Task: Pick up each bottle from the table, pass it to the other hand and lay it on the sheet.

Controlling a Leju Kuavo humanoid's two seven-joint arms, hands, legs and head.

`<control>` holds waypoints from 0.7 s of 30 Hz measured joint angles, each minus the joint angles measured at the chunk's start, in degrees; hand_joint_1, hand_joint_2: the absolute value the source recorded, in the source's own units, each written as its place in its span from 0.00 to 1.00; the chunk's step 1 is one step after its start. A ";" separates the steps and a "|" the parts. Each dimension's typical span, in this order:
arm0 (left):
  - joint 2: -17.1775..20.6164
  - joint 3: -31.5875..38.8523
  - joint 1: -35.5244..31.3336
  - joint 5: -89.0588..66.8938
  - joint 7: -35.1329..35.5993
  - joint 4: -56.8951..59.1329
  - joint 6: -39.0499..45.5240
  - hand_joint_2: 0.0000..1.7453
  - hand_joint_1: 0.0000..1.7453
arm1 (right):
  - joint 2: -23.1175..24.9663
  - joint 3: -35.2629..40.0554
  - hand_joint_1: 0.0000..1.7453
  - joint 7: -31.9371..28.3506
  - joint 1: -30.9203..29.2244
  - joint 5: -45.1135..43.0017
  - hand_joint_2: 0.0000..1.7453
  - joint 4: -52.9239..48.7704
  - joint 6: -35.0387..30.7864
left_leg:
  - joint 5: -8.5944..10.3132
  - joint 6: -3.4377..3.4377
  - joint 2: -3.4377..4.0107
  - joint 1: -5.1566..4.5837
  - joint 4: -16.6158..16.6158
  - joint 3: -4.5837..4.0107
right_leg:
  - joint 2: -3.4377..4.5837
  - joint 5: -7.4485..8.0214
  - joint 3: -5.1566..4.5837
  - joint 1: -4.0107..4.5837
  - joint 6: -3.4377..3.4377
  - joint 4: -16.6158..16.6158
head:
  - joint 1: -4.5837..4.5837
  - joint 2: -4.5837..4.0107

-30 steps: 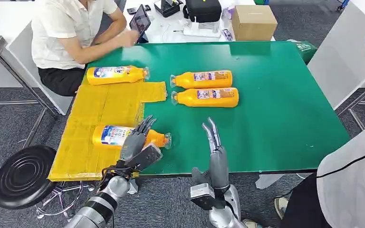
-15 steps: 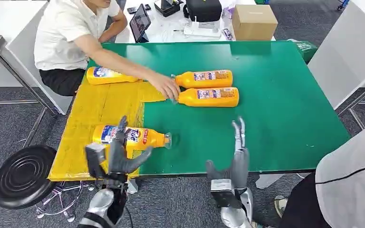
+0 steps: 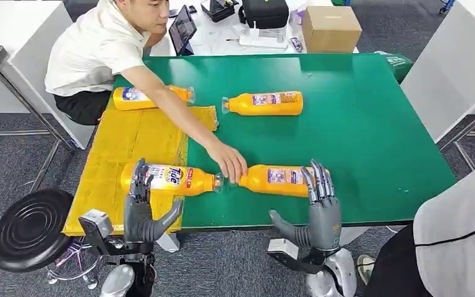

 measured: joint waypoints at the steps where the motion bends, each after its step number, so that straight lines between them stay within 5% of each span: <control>1: 0.00 0.00 -0.06 -2.26 0.73 0.07 2.17 1.00 0.00 | 0.00 -1.28 0.00 0.02 -0.39 2.37 1.00 0.73 0.00 | 0.00 0.00 0.01 0.00 0.00 0.00 | 0.00 0.00 0.00 -0.01 0.00 0.00 | -0.02 0.00; 10: -0.42 -2.51 -0.79 -6.04 3.50 6.60 4.25 1.00 0.00 | -0.35 -8.95 0.00 4.71 -4.85 12.28 1.00 9.09 0.00 | 0.00 0.00 0.04 0.00 0.01 -0.02 | 0.00 0.00 -0.02 -0.01 0.00 -0.01 | 0.00 0.00; 21: -1.33 -5.44 -3.17 -2.07 7.67 12.54 3.80 1.00 0.00 | -4.59 -5.12 0.00 14.25 -12.55 12.17 1.00 25.67 0.00 | 0.00 0.00 0.03 0.00 0.02 -0.05 | 0.00 0.01 -0.08 0.00 0.01 -0.01 | -0.02 0.00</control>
